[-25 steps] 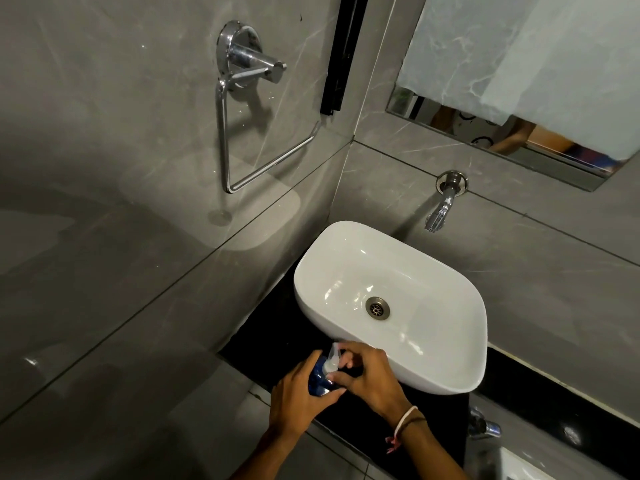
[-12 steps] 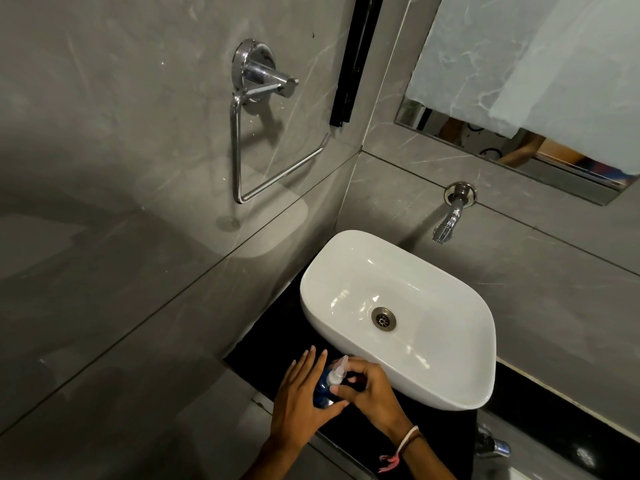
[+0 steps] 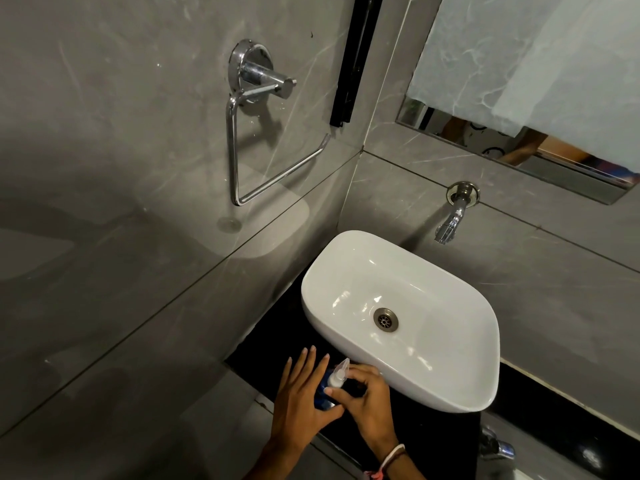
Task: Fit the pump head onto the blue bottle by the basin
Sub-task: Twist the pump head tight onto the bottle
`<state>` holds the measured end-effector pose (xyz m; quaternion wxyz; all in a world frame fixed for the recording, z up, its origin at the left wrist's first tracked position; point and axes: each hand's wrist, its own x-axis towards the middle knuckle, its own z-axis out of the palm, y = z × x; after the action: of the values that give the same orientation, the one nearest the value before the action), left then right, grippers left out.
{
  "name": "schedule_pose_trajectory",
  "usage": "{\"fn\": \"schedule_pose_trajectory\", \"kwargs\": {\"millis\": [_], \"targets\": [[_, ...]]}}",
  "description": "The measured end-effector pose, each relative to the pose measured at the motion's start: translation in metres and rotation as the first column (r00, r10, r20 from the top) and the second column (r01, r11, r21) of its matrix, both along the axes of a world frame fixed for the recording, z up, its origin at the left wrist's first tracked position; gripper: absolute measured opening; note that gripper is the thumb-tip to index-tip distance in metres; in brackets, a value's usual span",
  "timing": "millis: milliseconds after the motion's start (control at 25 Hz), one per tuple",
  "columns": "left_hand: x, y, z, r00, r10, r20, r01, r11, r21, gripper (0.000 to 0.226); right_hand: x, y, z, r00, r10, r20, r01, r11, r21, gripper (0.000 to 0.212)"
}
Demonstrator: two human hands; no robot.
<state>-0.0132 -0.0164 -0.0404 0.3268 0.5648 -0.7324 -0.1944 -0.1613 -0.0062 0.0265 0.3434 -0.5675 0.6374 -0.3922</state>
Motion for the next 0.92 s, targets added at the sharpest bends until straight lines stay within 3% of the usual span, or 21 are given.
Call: {"fn": "schedule_pose_trajectory", "kwargs": {"millis": [200, 440, 640, 800, 880, 920], "targets": [[-0.002, 0.001, -0.003, 1.000, 0.019, -0.015, -0.019, 1.000, 0.002, 0.084, -0.001, 0.000, -0.001, 0.984, 0.150, -0.097, -0.153, 0.988, -0.015, 0.033], [0.000, -0.001, 0.001, 0.999, 0.014, 0.041, -0.013, 1.000, -0.016, 0.079, 0.007, 0.003, -0.001, 0.961, 0.131, -0.244, -0.156, 0.984, -0.085, 0.010], [0.003, 0.001, -0.002, 0.998, 0.007, 0.066, -0.005, 1.000, -0.016, 0.079, 0.002, 0.007, -0.008, 0.966, 0.157, -0.207, -0.176, 0.982, -0.073, 0.035], [0.001, 0.001, -0.005, 0.999, 0.019, 0.047, -0.019, 1.000, -0.012, 0.081, -0.003, 0.007, -0.002, 0.931, 0.194, -0.309, -0.229, 0.970, -0.080, 0.030], [0.001, 0.000, -0.003, 0.998, 0.012, 0.061, -0.011, 1.000, -0.008, 0.080, 0.004, 0.009, -0.001, 0.901, 0.143, -0.410, -0.209, 0.970, -0.122, 0.015], [0.001, -0.002, -0.001, 0.997, 0.011, 0.078, -0.010, 1.000, -0.011, 0.078, 0.007, 0.011, 0.000, 0.884, 0.094, -0.457, -0.179, 0.973, -0.144, 0.018]]}}
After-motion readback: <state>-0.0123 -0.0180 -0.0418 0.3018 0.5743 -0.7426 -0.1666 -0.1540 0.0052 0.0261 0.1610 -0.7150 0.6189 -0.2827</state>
